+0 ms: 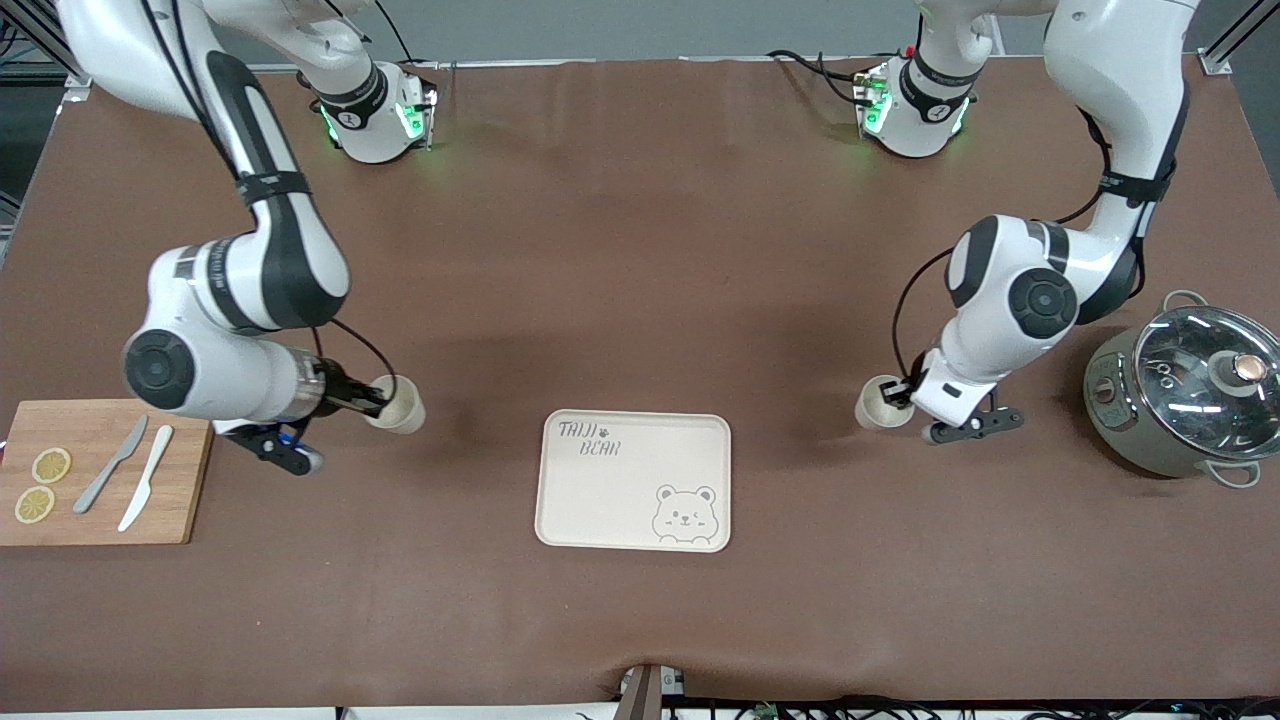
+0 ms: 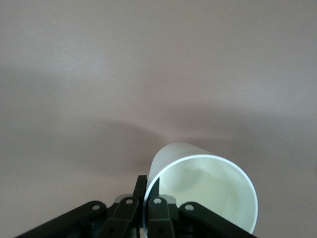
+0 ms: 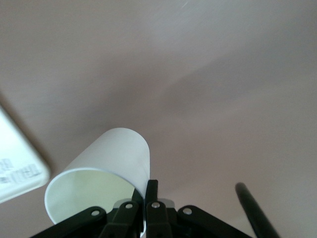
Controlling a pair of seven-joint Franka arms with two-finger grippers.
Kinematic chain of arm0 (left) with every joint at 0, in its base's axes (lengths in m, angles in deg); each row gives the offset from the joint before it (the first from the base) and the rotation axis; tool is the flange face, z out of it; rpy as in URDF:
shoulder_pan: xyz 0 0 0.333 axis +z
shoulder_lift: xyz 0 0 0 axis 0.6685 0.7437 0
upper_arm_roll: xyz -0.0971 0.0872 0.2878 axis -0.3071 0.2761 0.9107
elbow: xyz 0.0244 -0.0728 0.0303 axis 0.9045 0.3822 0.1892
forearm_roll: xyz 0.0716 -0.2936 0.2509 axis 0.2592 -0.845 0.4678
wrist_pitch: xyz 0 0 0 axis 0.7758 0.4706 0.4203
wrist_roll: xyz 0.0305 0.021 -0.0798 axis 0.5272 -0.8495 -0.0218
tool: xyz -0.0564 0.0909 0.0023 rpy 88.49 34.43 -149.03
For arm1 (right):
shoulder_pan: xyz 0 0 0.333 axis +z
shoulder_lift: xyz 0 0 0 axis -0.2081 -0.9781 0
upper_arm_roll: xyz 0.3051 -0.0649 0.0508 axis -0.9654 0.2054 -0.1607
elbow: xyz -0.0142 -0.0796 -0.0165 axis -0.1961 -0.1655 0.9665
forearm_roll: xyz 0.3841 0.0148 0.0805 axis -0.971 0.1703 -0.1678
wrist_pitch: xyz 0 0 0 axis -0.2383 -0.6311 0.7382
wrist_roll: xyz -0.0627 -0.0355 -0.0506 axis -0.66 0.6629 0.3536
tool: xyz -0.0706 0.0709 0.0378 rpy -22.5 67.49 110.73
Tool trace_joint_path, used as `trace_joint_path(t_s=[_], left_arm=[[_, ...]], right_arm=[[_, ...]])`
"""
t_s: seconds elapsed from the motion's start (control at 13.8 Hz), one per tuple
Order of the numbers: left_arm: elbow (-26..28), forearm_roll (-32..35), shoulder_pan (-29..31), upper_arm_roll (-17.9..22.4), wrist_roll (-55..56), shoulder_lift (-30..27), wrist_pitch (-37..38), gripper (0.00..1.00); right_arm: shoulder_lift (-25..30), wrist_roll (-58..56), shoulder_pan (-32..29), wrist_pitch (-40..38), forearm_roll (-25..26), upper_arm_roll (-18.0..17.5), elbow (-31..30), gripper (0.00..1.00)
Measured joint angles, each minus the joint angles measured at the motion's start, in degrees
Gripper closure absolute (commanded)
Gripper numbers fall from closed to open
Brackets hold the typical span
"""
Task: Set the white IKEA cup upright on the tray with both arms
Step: 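Carry the cups with both grippers toward the bear tray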
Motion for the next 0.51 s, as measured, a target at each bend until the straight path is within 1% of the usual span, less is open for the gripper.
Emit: trace_joint_path(t_s=[0.07, 0.22, 0.36, 0.51], left_arm=[[-2.86, 0.0, -1.97, 0.0, 2.93, 0.99, 1.87, 1.0], [-8.83, 0.0, -4.69, 0.01, 6.19, 4.02, 3.68, 1.0], [-13.81, 0.0, -6.48, 0.05, 7.33, 7.32, 4.09, 1.0], [-18.73, 0.0, -8.45, 0.09, 9.94, 10.86, 4.11, 1.0]], right_arm=[[-1.09, 3.02, 1.61, 0.18, -1.34, -0.02, 1.32, 1.0], [-3.59, 9.62, 4.65, 1.25, -2.46, -0.02, 4.02, 1.0], [-6.22, 16.76, 7.32, 5.69, -2.51, -0.04, 5.99, 1.0], [-8.81, 21.41, 9.57, 12.28, -2.53, -0.04, 6.67, 1.0]])
